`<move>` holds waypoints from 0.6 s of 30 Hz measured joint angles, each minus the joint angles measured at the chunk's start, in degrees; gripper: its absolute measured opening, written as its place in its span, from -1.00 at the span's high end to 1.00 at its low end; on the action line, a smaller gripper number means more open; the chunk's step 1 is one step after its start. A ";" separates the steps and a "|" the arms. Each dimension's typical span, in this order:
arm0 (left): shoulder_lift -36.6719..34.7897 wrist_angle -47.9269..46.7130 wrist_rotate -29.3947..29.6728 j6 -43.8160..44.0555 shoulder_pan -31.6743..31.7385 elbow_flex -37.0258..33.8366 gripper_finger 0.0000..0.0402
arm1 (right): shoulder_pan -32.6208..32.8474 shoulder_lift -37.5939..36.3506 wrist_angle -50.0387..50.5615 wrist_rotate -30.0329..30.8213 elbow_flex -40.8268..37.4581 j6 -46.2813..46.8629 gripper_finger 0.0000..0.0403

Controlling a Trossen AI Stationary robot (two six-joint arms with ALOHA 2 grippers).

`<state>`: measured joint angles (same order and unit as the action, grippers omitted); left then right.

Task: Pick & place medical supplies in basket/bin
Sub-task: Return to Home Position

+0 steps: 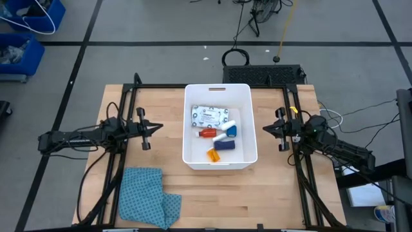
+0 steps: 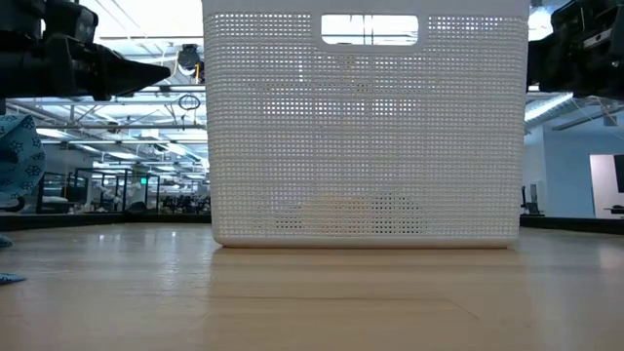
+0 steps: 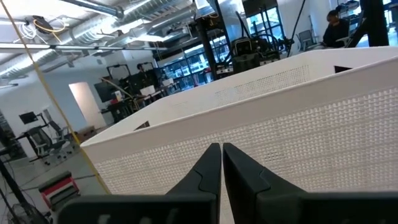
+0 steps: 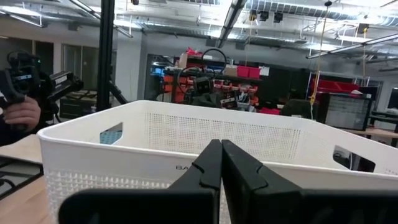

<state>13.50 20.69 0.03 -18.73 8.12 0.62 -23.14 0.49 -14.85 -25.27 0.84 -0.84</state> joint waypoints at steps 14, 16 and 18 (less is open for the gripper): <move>0.00 0.09 0.02 1.40 0.00 0.00 0.88 | 0.00 0.00 0.02 -0.26 -0.04 -0.02 1.00; 0.00 0.09 0.02 1.48 0.00 0.00 0.88 | 0.00 0.00 0.02 -0.25 -0.04 -0.02 1.00; 0.00 0.11 0.02 1.47 0.00 0.00 0.88 | 0.00 0.00 0.02 -0.27 -0.04 -0.02 1.00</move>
<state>13.50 20.80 0.05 -17.26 8.12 0.62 -23.14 0.49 -14.83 -25.54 0.80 -0.86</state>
